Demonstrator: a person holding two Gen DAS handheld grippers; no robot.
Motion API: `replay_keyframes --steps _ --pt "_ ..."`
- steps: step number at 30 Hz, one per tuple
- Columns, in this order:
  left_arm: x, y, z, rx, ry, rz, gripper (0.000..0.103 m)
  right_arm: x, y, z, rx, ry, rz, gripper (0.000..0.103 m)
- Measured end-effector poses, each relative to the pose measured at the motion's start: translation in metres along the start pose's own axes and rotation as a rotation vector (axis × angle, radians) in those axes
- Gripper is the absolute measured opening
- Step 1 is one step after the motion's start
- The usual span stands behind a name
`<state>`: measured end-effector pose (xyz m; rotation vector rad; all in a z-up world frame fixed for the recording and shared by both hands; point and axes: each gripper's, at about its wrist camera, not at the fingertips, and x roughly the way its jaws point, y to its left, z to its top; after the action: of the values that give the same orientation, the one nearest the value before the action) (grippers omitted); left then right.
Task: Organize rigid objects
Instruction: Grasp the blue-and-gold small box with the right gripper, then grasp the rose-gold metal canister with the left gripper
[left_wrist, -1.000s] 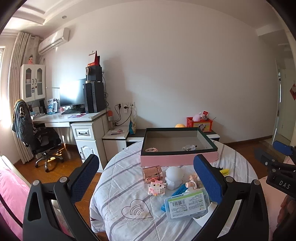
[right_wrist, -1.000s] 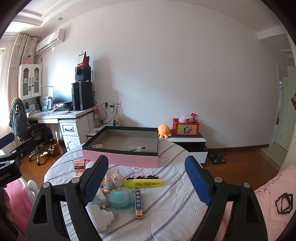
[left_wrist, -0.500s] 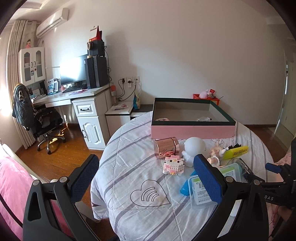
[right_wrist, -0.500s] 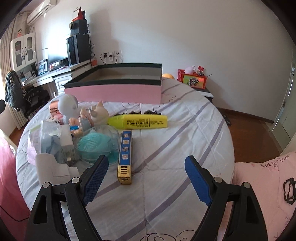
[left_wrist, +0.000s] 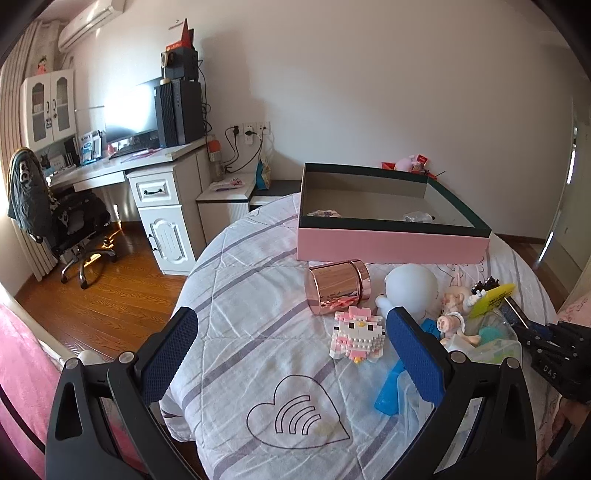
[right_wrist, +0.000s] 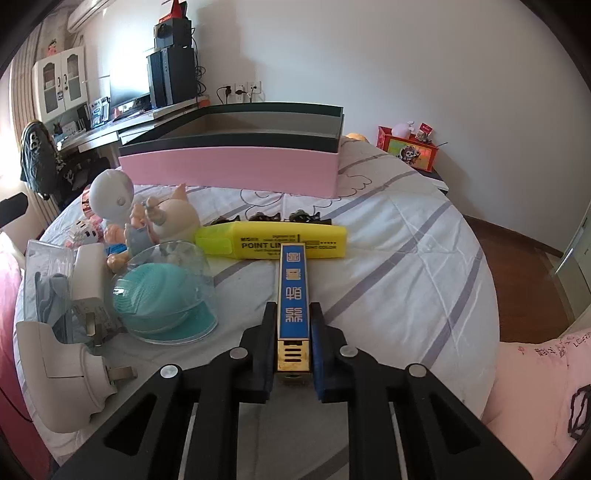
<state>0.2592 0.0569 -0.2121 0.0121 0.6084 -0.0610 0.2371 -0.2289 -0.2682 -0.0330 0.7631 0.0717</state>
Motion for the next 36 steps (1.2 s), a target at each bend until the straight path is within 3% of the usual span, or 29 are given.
replay_keyframes --steps 18,20,22,26,36 --pt "0.119 -0.035 0.027 0.069 0.223 0.041 0.103 0.016 -0.018 0.018 0.007 -0.022 -0.017 0.015" --pt "0.127 -0.032 0.025 0.048 0.252 0.012 0.097 0.017 -0.019 0.019 0.007 -0.023 -0.014 0.015" --pt "0.131 -0.031 0.024 0.034 0.27 -0.028 0.061 0.016 -0.018 0.018 0.005 -0.028 -0.013 0.015" --pt "0.121 -0.026 0.024 0.021 0.228 -0.02 0.06 0.014 -0.018 0.017 0.006 -0.034 -0.01 0.015" --pt "0.042 -0.028 0.025 0.071 0.023 0.015 0.06 -0.018 -0.006 0.027 0.001 -0.13 -0.005 0.015"
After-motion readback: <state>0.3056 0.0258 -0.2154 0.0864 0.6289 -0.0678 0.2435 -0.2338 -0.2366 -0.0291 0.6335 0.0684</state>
